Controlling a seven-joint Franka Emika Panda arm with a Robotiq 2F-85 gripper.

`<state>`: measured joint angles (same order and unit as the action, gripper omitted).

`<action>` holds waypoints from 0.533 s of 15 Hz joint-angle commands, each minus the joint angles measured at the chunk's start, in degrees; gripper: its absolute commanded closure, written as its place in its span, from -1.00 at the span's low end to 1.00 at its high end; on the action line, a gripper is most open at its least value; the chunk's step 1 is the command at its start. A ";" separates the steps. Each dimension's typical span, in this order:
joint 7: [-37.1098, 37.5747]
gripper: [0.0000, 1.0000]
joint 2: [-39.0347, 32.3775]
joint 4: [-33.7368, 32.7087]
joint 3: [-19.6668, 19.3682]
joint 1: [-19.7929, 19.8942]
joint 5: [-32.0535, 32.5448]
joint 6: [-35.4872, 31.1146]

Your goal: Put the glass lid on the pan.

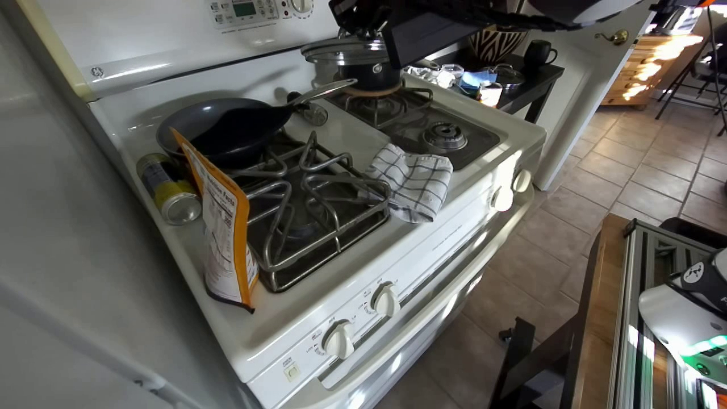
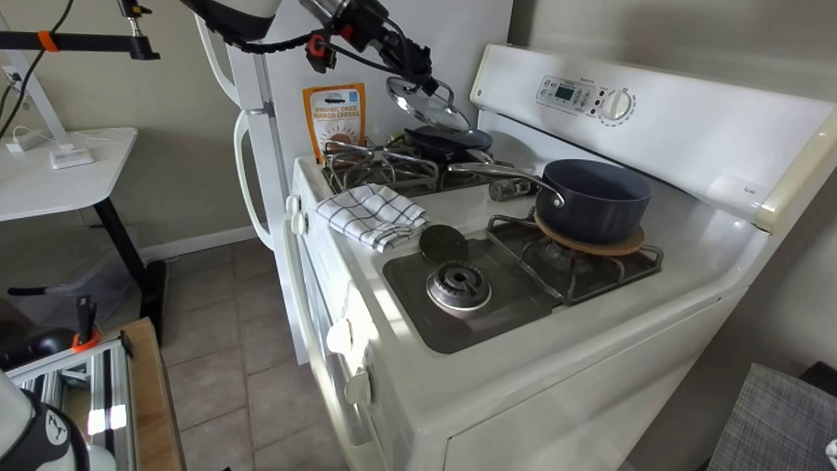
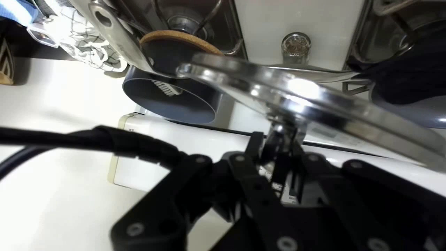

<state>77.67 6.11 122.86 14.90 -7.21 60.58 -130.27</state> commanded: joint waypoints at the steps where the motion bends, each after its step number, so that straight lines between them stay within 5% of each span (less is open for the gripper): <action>1: -0.03 0.73 -0.06 -0.08 -1.01 -1.10 0.04 0.16; 8: 1.54 0.93 -3.76 -4.21 0.26 -1.84 5.08 3.96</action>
<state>77.65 5.53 122.75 14.75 -7.62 61.21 -130.02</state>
